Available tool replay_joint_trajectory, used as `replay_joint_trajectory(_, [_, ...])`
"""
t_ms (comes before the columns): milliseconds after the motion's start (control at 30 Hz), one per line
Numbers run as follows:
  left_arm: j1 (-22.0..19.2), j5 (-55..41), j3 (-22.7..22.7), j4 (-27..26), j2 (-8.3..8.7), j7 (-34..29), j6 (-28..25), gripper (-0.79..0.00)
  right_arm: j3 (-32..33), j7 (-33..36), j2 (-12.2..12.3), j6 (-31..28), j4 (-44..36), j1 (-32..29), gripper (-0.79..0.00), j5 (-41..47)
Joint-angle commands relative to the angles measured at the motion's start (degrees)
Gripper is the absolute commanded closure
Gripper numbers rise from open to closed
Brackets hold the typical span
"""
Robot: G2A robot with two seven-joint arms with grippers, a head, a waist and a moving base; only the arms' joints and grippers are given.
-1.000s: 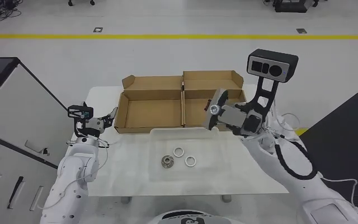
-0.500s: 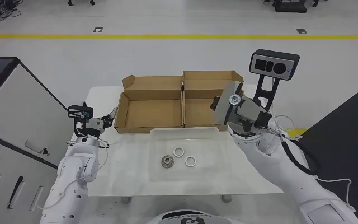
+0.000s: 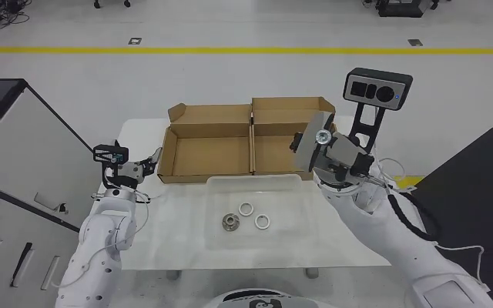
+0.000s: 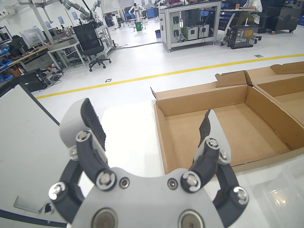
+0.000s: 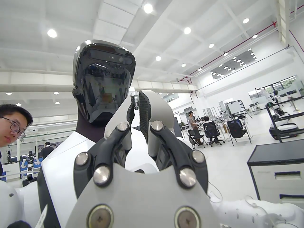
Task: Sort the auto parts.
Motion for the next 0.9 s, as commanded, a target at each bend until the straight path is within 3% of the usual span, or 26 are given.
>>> replay_joint_trajectory(0, [0.00, 0.00, 0.00, 0.00, 0.00, 0.00, 0.00, -0.785, 0.00, 0.00, 0.00, 0.00, 0.00, 0.00, 0.000, 0.00])
replay_joint_trajectory(533, [0.00, 0.00, 0.00, 0.00, 0.00, 0.00, 0.00, -0.785, 0.00, 0.00, 0.00, 0.00, 0.00, 0.00, 0.000, 0.00])
replay_joint_trajectory(867, [0.00, 0.00, 0.00, 0.00, 0.00, 0.00, 0.00, -0.785, 11.61, -0.15, 1.40, 11.03, 2.64, -2.96, 0.000, -10.76])
